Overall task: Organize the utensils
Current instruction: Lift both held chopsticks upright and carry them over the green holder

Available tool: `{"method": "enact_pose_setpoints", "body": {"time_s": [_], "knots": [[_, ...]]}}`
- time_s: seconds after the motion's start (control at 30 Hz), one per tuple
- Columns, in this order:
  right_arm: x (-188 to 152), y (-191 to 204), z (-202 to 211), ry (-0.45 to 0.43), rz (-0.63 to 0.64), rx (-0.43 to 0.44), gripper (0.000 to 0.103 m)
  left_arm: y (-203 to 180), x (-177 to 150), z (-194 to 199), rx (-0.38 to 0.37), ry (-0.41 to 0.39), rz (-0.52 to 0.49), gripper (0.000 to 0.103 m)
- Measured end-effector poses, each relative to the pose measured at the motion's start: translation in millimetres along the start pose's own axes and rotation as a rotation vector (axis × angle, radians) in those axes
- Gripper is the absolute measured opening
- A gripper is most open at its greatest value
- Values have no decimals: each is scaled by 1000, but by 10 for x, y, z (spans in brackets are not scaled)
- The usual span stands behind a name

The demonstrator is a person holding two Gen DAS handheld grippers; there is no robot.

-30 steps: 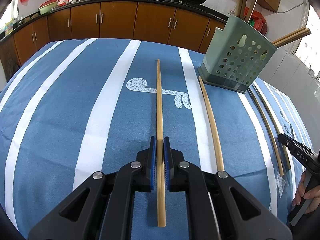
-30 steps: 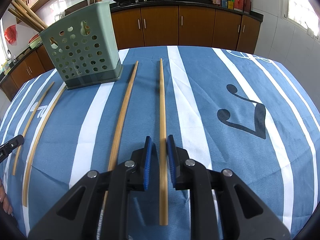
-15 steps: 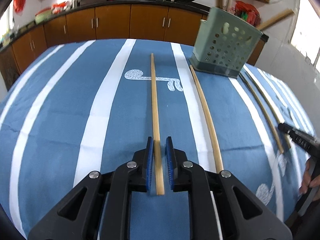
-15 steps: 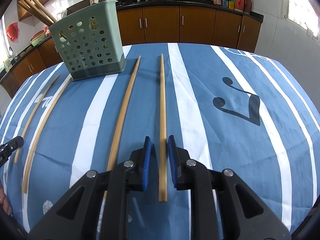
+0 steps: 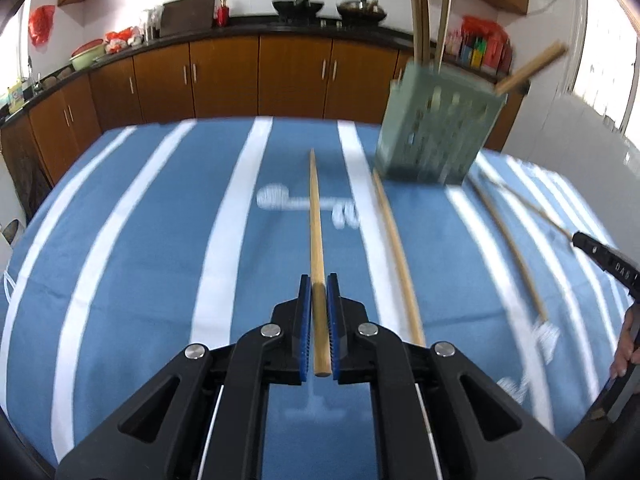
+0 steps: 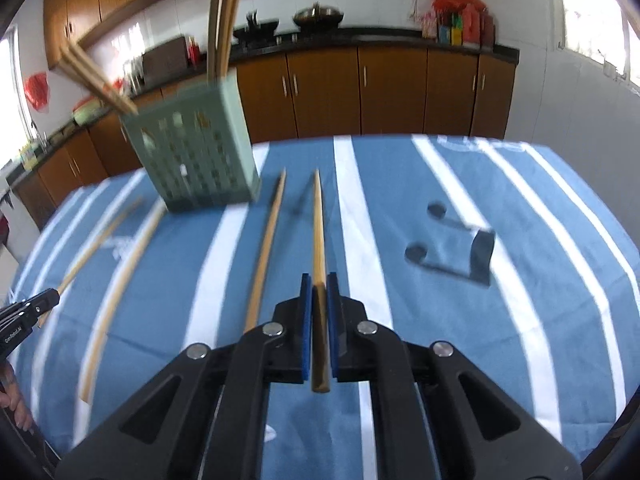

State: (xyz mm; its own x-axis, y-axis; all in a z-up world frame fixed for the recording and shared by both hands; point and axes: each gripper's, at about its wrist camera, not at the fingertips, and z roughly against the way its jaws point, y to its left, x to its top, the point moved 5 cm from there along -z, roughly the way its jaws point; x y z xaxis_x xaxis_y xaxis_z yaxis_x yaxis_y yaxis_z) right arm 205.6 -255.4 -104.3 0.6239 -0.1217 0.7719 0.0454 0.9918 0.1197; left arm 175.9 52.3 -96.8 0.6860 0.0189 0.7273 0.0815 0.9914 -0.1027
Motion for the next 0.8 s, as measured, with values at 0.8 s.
{"method": "enact_pose_setpoints", "body": {"time_s": [0.8], "knots": [[555, 16, 590, -225, -30, 47, 8, -198, 26, -141, -131, 25, 39, 8]]}}
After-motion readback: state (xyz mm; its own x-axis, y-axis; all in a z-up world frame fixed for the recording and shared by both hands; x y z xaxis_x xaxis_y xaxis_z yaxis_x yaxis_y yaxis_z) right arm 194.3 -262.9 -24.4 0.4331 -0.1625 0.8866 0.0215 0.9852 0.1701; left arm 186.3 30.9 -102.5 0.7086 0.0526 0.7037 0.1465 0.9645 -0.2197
